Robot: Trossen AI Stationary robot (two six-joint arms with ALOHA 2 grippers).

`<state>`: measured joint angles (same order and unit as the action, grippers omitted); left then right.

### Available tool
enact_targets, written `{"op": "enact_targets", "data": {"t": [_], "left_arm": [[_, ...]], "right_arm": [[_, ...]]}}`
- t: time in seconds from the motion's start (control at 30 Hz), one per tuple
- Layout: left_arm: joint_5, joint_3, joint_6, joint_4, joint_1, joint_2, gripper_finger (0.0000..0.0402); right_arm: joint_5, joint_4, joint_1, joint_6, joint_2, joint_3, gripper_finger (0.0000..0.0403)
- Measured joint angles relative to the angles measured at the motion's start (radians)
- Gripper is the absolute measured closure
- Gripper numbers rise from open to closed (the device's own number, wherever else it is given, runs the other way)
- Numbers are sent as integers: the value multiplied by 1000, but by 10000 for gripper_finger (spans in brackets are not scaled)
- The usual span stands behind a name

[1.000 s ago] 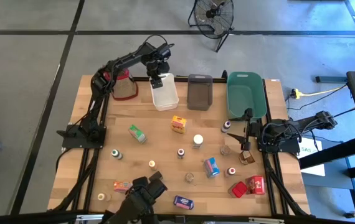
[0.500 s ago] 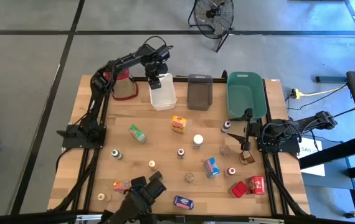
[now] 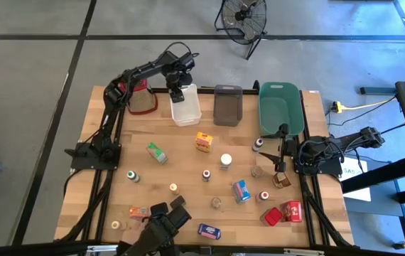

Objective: Pick & Place Kitchen Items
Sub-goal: Put the green seasoning bottle into the white bin

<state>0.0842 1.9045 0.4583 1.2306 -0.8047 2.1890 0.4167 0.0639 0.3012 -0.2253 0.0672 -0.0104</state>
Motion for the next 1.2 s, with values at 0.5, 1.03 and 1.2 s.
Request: {"op": "enact_targets", "data": {"t": [0.5, 1.03, 1.2], "left_arm": [[50, -23, -26, 1, 6, 0, 184], [71, -31, -18, -1, 20, 1, 186], [71, -31, -18, -1, 20, 1, 184]], "right_arm": [[2, 0, 0, 0, 0, 0, 95], [2, 0, 0, 0, 0, 0, 95], [2, 0, 0, 0, 0, 0, 95]]}}
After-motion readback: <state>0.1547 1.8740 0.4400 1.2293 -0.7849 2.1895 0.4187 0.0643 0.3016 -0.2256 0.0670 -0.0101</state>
